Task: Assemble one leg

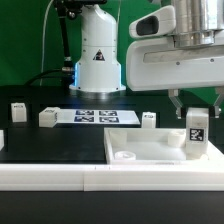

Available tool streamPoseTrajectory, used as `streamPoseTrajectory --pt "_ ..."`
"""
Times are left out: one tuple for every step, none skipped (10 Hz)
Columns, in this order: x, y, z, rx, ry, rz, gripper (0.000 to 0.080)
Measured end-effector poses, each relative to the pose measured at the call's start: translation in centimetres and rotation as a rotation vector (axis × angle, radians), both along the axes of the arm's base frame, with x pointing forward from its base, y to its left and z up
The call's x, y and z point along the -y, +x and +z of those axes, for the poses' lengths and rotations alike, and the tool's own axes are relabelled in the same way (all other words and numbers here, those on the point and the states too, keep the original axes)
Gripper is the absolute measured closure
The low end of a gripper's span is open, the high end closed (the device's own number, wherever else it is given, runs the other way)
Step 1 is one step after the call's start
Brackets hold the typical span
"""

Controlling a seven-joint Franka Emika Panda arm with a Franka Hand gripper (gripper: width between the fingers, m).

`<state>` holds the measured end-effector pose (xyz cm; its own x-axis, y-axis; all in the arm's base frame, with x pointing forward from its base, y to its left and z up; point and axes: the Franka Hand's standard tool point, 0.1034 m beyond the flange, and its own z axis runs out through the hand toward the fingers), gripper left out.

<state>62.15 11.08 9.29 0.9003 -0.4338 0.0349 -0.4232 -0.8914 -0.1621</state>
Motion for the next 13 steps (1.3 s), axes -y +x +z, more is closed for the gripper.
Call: streamPoseTrajectory --pt "0.05 0.06 -0.02 -0.008 0.011 -0.107 0.0508" --pt "0.06 0.17 -0.01 -0.011 0.018 -0.208 0.0508" --pt "-0.05 0.21 0.01 -0.016 0.02 -0.279 0.0508" --pt "-0.19 0.25 0.06 -0.023 0.029 -0.4 0.0508" --pt "-0.23 0.22 0.06 -0.033 0.029 -0.475 0.0508" --pt "-0.13 0.24 0.04 -0.048 0.036 -0.532 0.0508" --pt "-0.08 0.29 0.04 -0.059 0.041 -0.552 0.0508" --pt "-0.24 0.25 0.03 -0.062 0.047 -0.563 0.0475" --pt "-0.3 0.24 0.02 -0.06 0.045 -0.547 0.034" --pt "-0.29 0.24 0.02 -0.056 0.041 -0.51 0.034" --pt "-0.22 0.24 0.03 -0.051 0.035 -0.463 0.0196" --pt "-0.22 0.21 0.04 -0.05 0.029 -0.412 0.0163" --pt "-0.14 0.23 0.02 -0.035 0.016 -0.305 0.0163"
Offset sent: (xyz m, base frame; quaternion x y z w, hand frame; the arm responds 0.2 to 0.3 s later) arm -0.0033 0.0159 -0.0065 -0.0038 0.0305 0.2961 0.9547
